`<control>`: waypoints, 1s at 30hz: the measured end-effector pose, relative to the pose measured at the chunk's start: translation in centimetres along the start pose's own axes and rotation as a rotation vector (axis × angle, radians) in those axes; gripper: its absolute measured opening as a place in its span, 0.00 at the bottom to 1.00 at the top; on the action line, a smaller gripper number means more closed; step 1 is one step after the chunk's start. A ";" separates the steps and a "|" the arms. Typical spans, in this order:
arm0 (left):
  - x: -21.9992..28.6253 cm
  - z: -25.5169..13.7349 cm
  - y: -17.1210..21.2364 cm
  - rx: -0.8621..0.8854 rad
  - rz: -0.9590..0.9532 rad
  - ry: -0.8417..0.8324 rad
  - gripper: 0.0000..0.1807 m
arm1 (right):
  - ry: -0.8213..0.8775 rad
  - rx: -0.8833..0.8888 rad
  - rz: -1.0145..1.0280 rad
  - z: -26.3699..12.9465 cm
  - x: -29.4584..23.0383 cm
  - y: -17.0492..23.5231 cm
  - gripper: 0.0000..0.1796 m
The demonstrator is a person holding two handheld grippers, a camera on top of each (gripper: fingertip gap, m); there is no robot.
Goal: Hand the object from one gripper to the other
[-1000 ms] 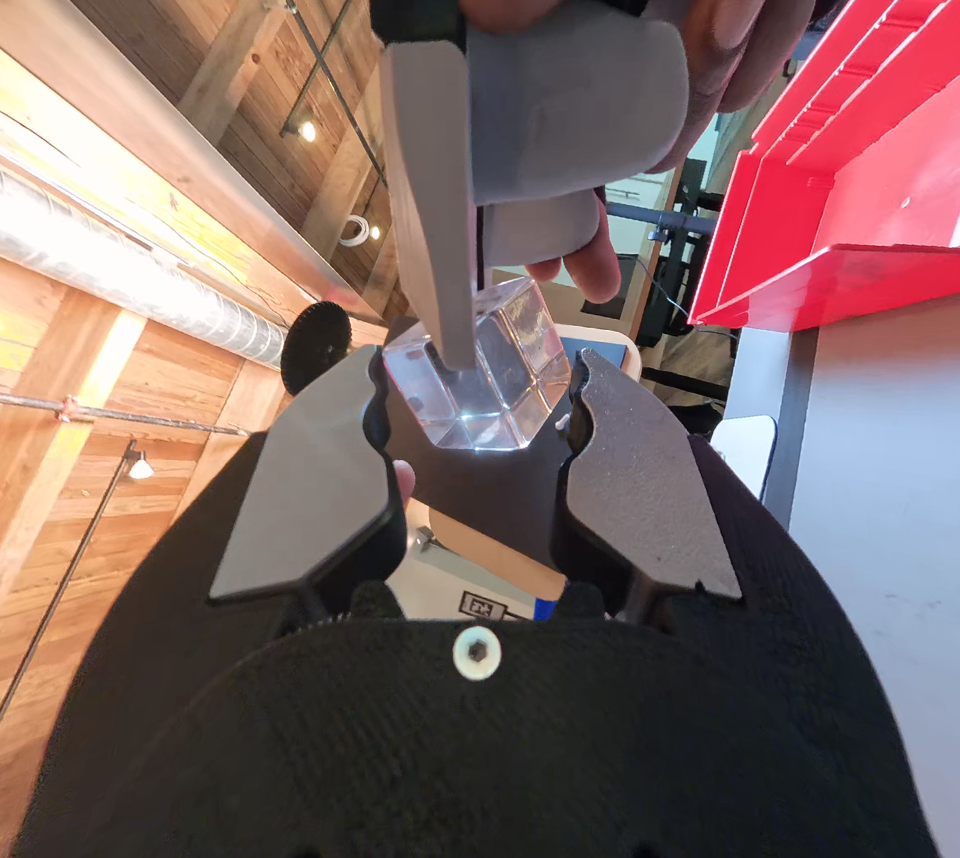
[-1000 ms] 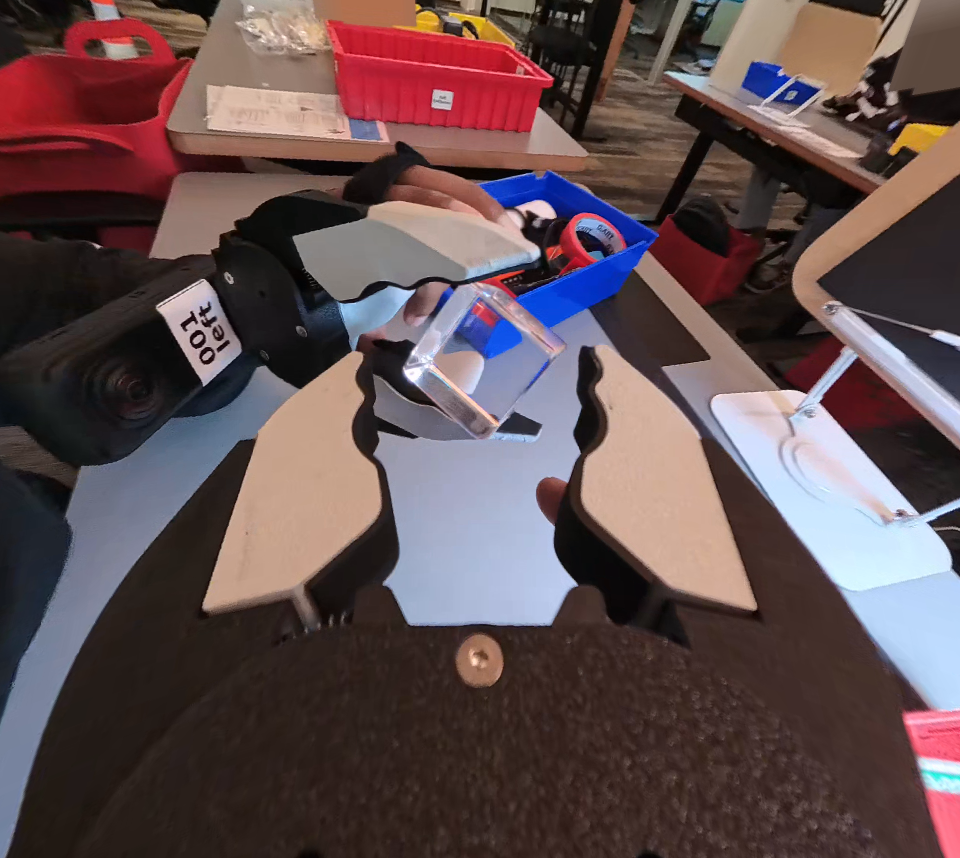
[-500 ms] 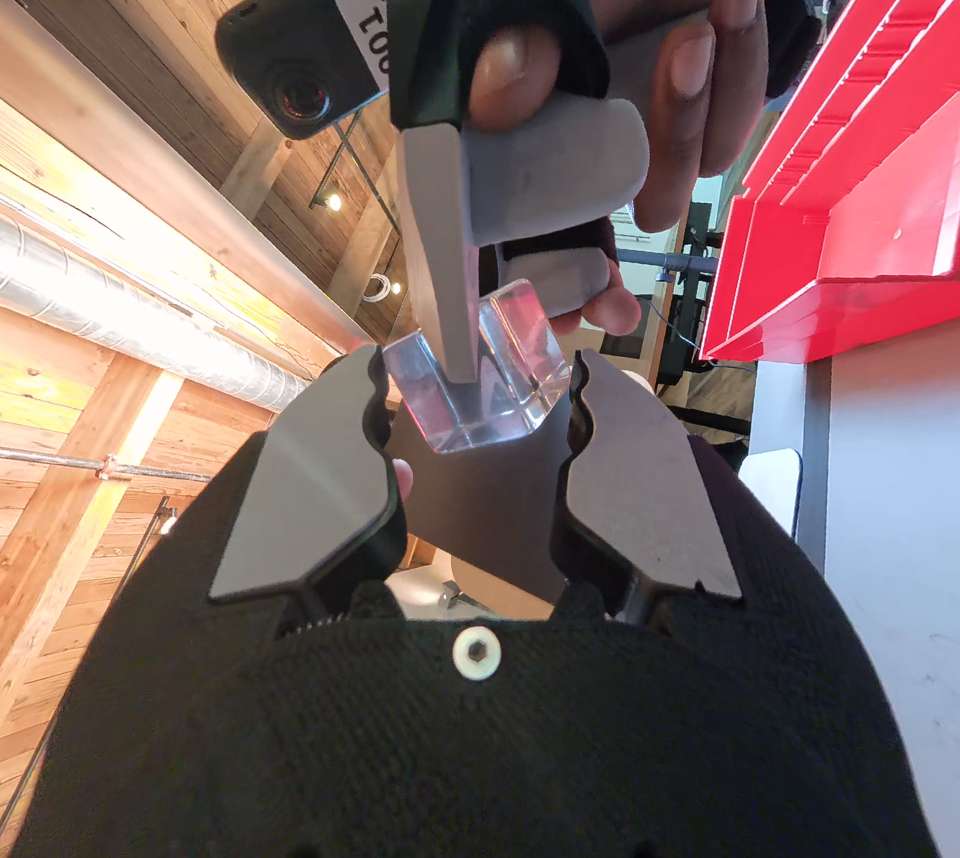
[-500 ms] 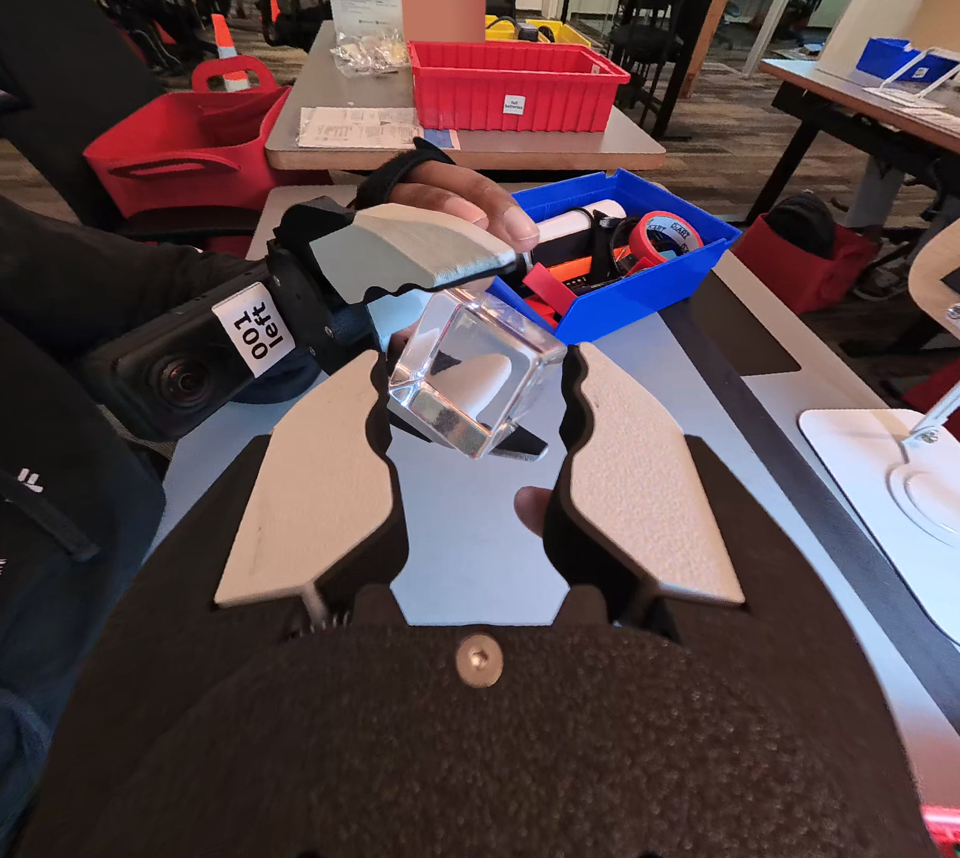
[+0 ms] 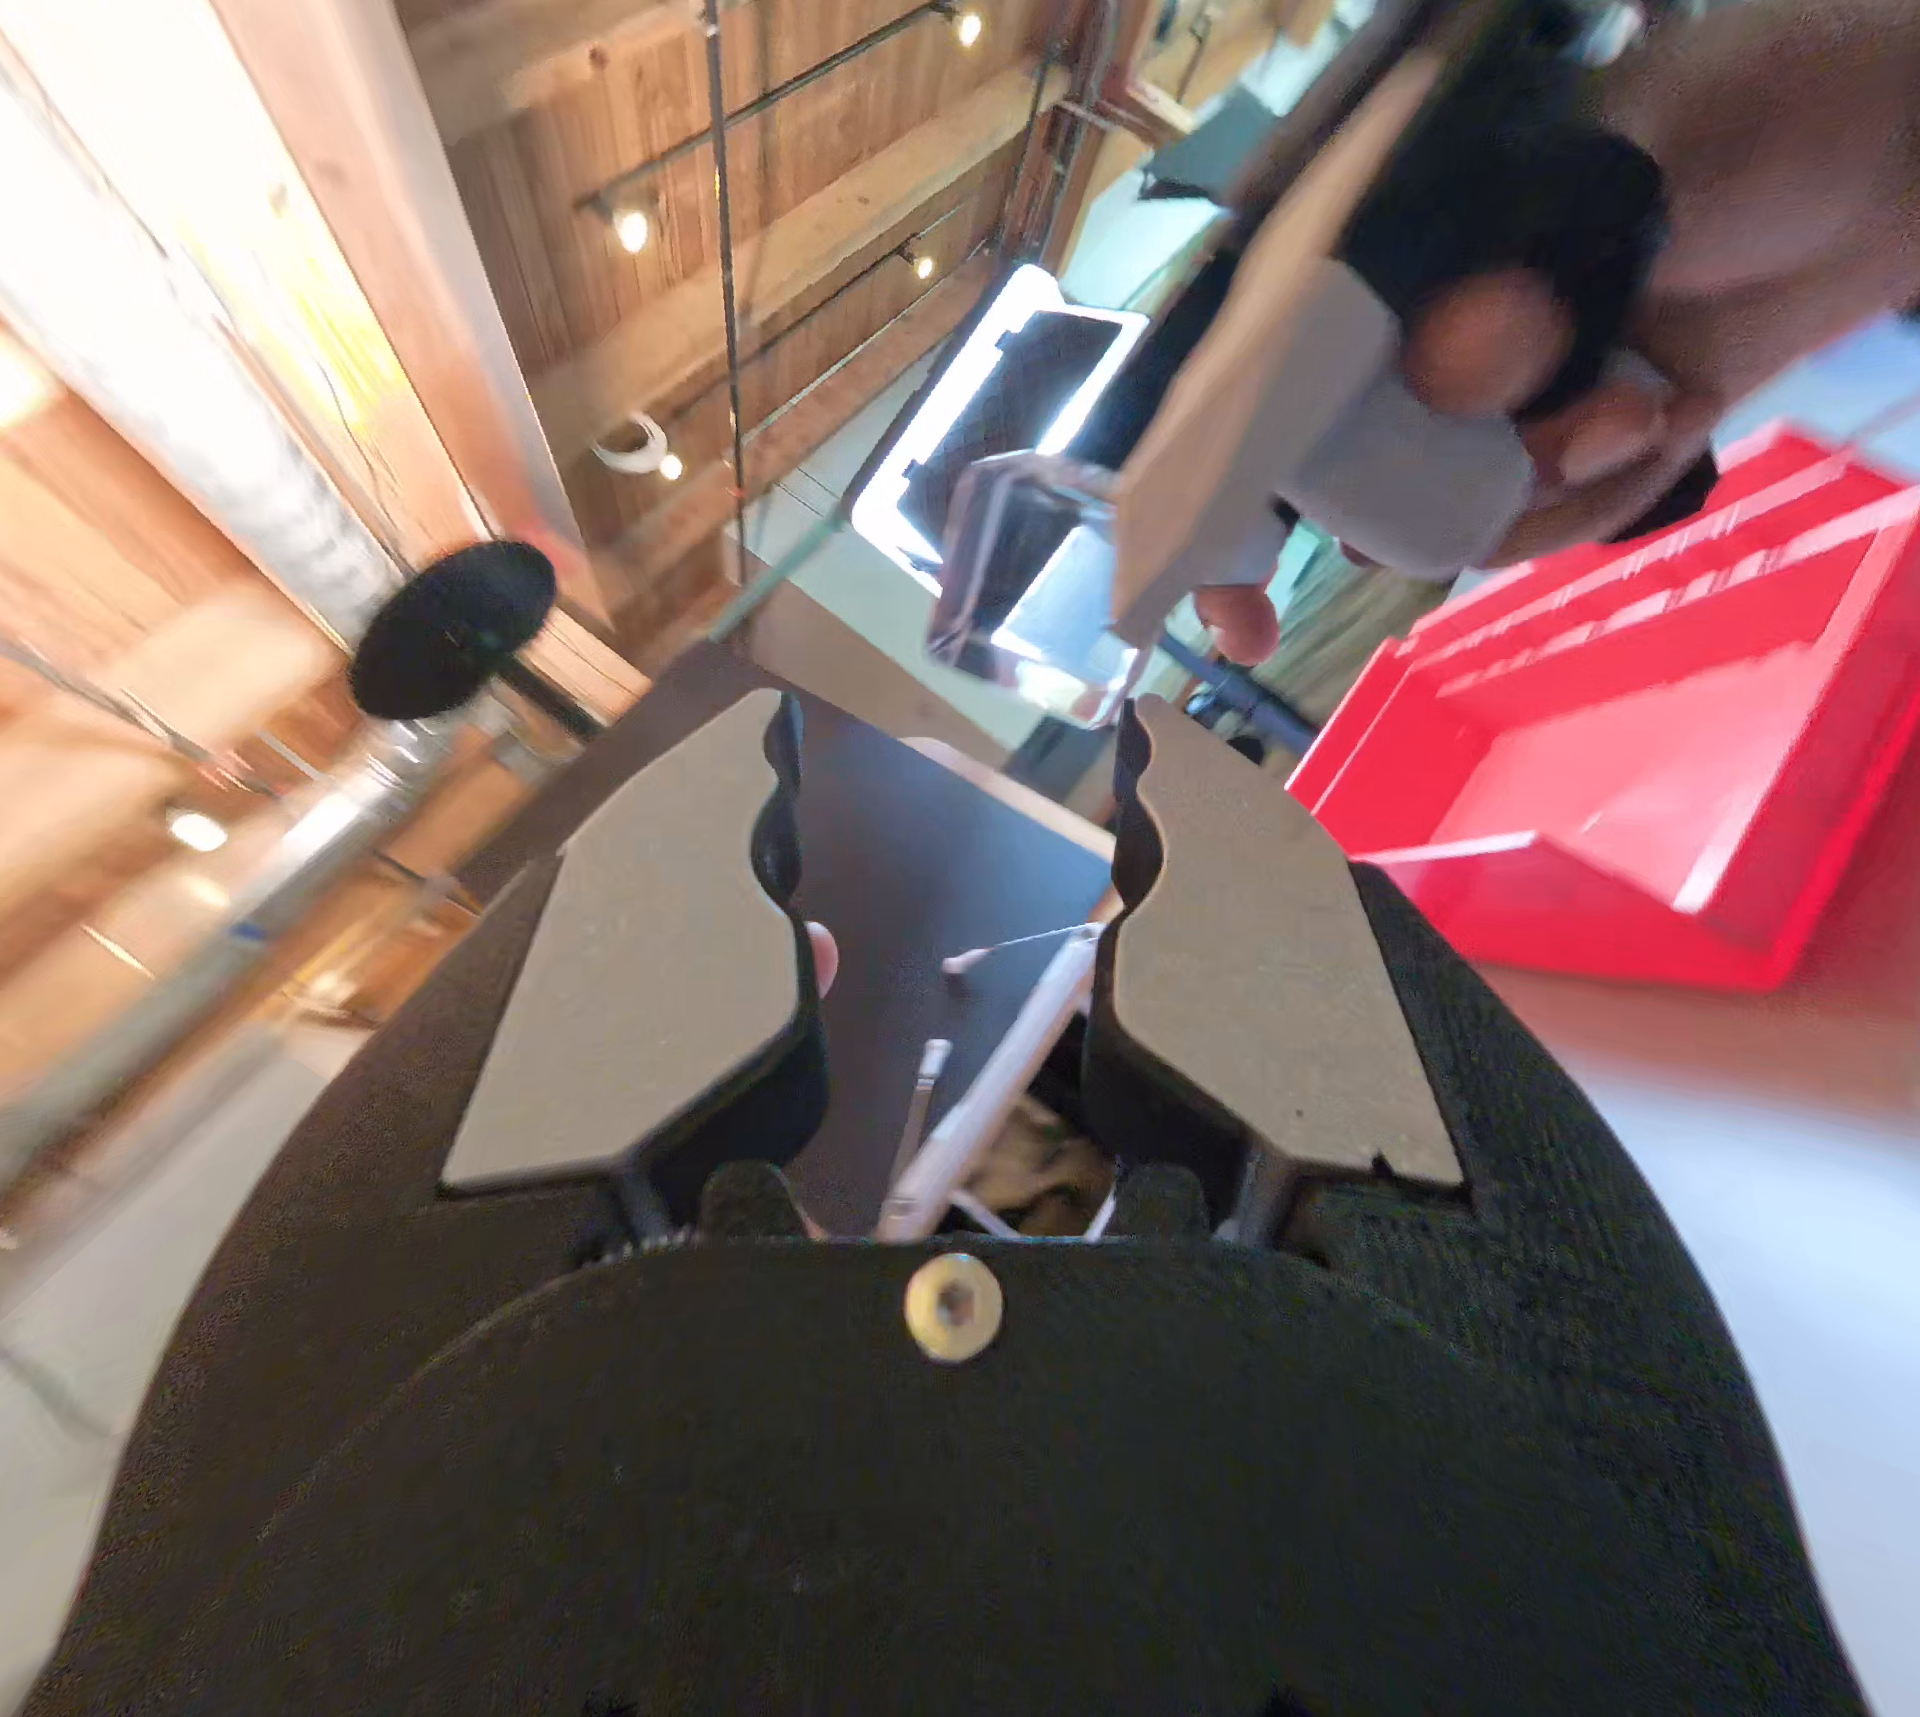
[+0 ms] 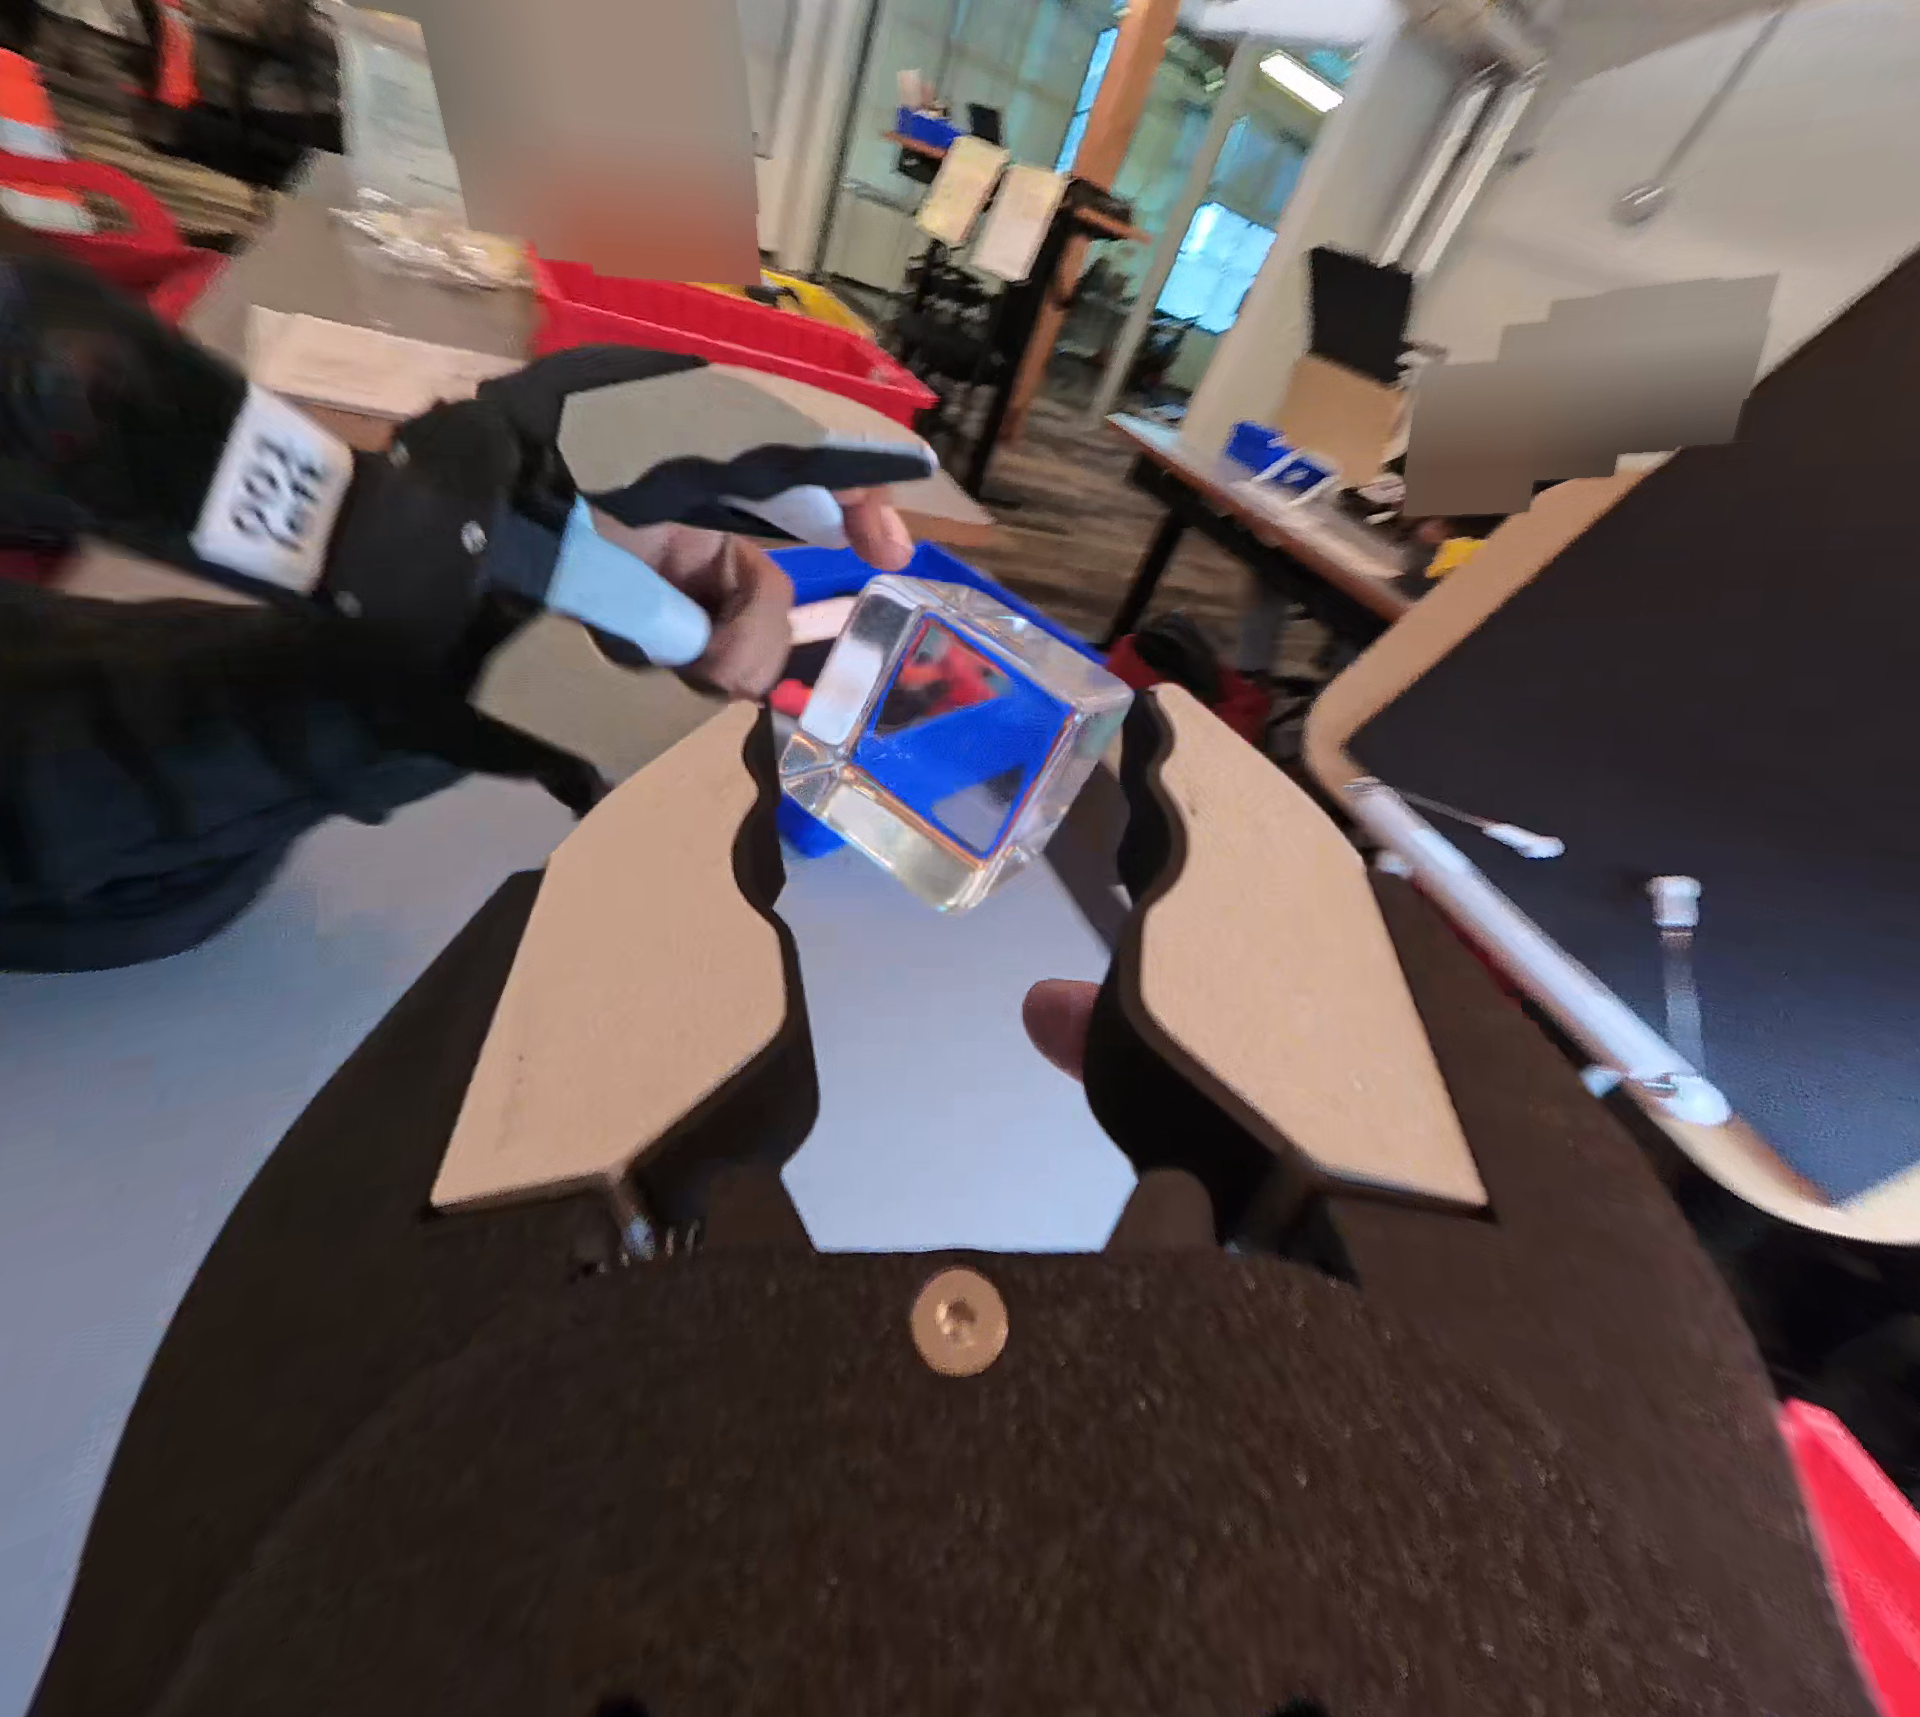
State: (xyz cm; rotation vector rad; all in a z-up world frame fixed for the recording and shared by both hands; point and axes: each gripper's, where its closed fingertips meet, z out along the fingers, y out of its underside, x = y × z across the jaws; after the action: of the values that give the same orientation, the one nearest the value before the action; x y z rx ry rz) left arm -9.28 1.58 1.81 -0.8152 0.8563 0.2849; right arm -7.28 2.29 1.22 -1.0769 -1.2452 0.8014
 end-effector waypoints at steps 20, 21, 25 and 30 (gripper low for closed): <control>-1.0 -0.3 -1.8 0.114 -1.393 0.538 0.35 | 0.139 0.186 -0.517 -1.6 -2.1 -3.6 0.35; -0.7 -0.5 -2.3 0.124 -1.423 0.587 0.36 | 0.135 0.184 -0.544 -1.5 -2.4 -3.5 0.35; 0.7 -1.0 -3.5 0.139 -1.516 0.744 0.39 | 0.107 0.164 -0.646 -1.0 -3.7 -3.1 0.35; 2.3 -2.0 -5.1 0.155 -1.548 0.923 0.44 | 0.083 0.111 -0.753 -0.2 -5.0 -2.0 0.35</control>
State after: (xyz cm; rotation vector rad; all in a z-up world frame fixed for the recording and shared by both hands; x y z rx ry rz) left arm -6.21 -3.47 1.91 -1.2439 0.8095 -1.5993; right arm -8.18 -3.06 1.45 -0.4730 -1.3778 0.2371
